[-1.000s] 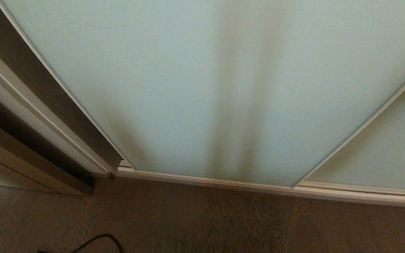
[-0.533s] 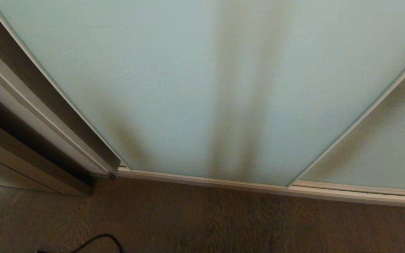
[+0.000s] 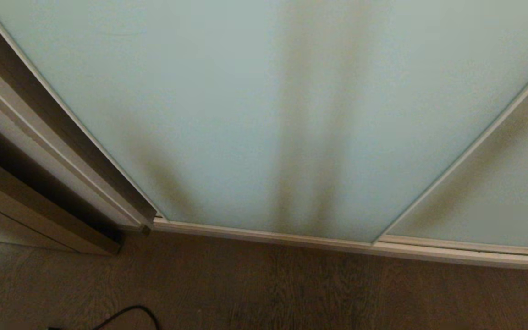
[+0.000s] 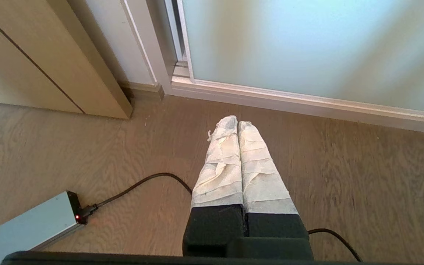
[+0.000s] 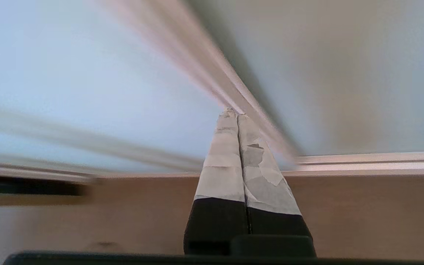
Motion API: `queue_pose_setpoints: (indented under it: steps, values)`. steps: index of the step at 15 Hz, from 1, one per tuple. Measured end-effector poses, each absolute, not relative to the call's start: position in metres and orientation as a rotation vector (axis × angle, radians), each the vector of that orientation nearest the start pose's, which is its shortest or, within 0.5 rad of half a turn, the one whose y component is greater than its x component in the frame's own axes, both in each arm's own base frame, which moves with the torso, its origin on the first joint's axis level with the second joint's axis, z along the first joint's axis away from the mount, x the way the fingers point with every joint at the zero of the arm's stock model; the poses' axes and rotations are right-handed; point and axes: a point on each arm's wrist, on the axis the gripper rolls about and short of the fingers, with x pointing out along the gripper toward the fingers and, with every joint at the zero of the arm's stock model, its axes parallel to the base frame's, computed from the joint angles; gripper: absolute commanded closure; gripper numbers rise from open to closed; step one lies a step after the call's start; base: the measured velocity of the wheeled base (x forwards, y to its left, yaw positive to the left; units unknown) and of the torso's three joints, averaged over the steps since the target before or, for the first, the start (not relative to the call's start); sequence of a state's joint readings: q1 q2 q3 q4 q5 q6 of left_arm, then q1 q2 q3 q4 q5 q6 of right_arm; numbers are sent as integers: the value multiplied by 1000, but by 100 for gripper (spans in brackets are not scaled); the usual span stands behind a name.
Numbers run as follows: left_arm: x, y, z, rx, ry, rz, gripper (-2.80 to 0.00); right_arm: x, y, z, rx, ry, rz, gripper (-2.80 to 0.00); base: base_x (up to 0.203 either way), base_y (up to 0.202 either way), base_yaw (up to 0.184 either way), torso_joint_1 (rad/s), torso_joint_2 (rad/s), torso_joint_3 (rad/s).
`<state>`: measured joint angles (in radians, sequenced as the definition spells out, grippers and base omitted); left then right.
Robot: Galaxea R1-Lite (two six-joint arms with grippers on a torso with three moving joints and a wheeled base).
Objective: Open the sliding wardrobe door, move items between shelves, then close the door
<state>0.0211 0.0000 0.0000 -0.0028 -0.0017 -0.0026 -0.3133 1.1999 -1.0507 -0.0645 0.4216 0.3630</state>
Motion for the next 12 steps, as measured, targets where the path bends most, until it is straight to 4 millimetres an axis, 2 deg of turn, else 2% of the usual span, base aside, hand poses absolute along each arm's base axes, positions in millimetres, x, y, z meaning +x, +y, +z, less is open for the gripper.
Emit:
queue_pose_setpoints:
  steps: [3,6,8,11,12]
  values:
    - [-23,-1,76,-3,-3,19,0,138,-26,294,220,116,40,0,0,0,0,0,0,0]
    - [-23,-1,76,-3,-2,19,0,90,-10,247,117,155,15,0,0,0,0,0,0,0]
    - [-23,-1,76,-2,-3,19,0,56,-4,207,89,166,6,0,0,0,0,0,0,0]
    - [-23,-1,76,-3,-3,19,0,16,1,153,66,195,15,0,0,0,0,0,0,0]
    - [-23,-1,76,-3,-2,19,0,7,1,143,59,203,23,0,0,0,0,0,0,0]
